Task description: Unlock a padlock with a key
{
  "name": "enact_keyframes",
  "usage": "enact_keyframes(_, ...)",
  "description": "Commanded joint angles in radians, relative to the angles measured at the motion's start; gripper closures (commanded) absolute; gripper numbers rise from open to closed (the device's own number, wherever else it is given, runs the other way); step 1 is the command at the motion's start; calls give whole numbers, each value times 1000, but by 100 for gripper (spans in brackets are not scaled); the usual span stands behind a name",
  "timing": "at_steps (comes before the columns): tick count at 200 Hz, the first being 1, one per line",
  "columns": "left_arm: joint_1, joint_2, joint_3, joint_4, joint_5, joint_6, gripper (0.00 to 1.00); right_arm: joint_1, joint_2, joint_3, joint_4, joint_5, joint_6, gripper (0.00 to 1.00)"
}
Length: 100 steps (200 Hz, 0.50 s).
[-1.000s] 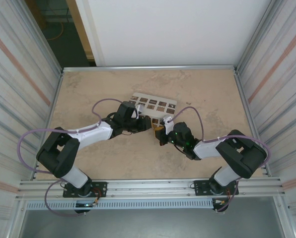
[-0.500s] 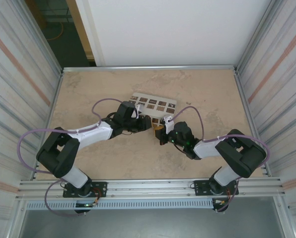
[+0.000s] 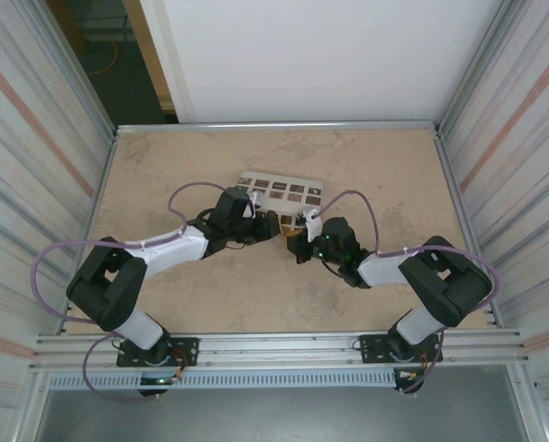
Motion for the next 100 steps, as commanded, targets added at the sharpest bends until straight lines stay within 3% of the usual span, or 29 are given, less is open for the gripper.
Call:
enact_keyframes(1,-33,-30,-15,34,84,0,79,-4,-1,95,154,-108,37,100)
enact_keyframes(100,-35,-37,-34,43,84,2,79,-46,17,137,117,-196,69,100)
